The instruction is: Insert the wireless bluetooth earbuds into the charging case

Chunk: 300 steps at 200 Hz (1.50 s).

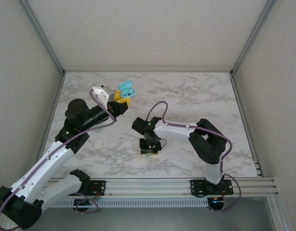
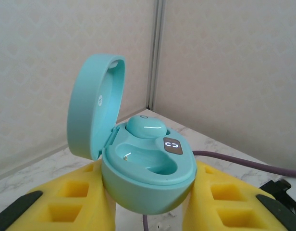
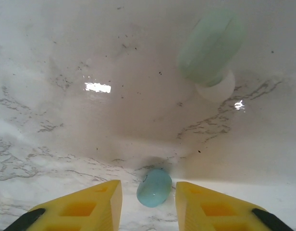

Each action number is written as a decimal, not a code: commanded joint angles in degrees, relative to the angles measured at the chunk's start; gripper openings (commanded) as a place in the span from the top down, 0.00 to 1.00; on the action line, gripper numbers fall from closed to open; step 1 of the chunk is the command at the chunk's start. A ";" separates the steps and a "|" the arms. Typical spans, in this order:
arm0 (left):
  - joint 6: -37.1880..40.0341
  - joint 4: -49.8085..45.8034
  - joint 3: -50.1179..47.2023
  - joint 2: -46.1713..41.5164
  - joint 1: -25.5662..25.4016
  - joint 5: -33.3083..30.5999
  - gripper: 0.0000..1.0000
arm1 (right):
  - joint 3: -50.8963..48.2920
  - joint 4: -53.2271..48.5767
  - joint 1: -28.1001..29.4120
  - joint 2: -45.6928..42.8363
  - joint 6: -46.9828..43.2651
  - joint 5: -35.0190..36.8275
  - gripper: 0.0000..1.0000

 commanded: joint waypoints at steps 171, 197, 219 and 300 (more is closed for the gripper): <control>0.46 0.00 -1.44 -0.15 0.46 -0.36 0.75 | 4.48 -5.75 1.16 4.51 -4.00 3.61 0.79; 0.55 -0.26 -1.29 0.22 0.46 -0.36 0.75 | 4.04 -5.28 1.04 2.33 -4.39 4.09 0.79; 0.37 -0.27 -1.16 0.53 0.47 -0.36 0.76 | 3.85 -4.45 0.57 -0.71 -5.05 3.50 0.80; 1.05 -2.35 0.35 2.62 0.64 -1.86 0.76 | -4.53 10.60 -14.54 -24.27 -11.76 -20.00 0.80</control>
